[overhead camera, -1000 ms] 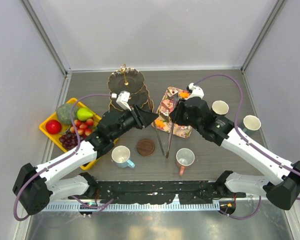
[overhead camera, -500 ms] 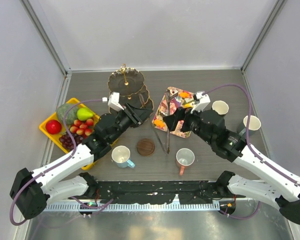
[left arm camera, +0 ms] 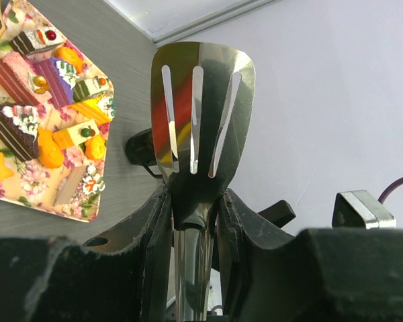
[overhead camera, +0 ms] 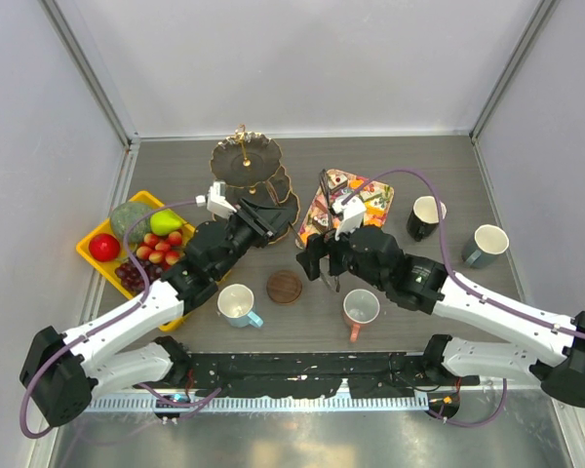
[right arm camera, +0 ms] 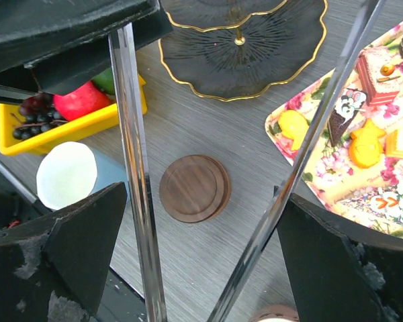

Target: Serve the afternoon tea

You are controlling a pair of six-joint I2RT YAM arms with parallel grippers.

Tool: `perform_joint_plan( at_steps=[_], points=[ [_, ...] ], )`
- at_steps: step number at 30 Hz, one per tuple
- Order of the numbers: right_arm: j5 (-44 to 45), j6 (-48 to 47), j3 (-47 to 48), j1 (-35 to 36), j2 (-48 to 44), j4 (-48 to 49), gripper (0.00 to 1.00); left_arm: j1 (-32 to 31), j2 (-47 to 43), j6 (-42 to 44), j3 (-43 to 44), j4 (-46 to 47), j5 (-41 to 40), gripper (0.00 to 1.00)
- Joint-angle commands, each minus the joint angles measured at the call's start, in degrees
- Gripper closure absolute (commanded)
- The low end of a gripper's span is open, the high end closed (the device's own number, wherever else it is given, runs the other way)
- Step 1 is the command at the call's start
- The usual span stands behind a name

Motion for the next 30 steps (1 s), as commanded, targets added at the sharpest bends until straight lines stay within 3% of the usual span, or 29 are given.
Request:
perform_joint_plan(
  at_steps=[1,3,13,15,19,20,22,30],
  points=[
    [4.7,-2.1,4.3,1.3,1.6,-0.5,0.02,-0.3,0.5,-2.9,1.3,3.7,-0.6,0.86],
    [5.4,-2.7,4.8,1.8,2.6,-0.6,0.0,-0.2,0.7,-2.9,1.5,3.7,-0.3,0.86],
    [10.8,-5.3,9.0,4.9,7.0,-3.5,0.17,-0.3,1.0,-3.1,1.8,1.5,-0.2,0.86],
    [11.3,-5.5,9.5,4.9,7.6,-4.1,0.23,-0.3,0.7,-2.8,2.1,1.0,-0.2,0.86],
    [10.6,-5.4,9.6,5.0,7.5,-4.1,0.48,-0.3,0.3,-1.9,2.6,-0.3,-0.1,0.82],
    [10.4,-5.3,9.6,5.0,7.4,-4.1,0.49,-0.3,0.5,-1.9,2.5,-0.5,0.0,0.81],
    [9.6,-5.3,9.6,5.0,7.4,-4.1,0.53,-0.3,0.6,-1.7,2.5,-0.5,0.6,0.76],
    [10.0,-5.3,9.6,5.0,6.2,-4.0,0.61,-0.3,-1.0,-0.6,1.7,-2.7,1.0,0.28]
  ],
)
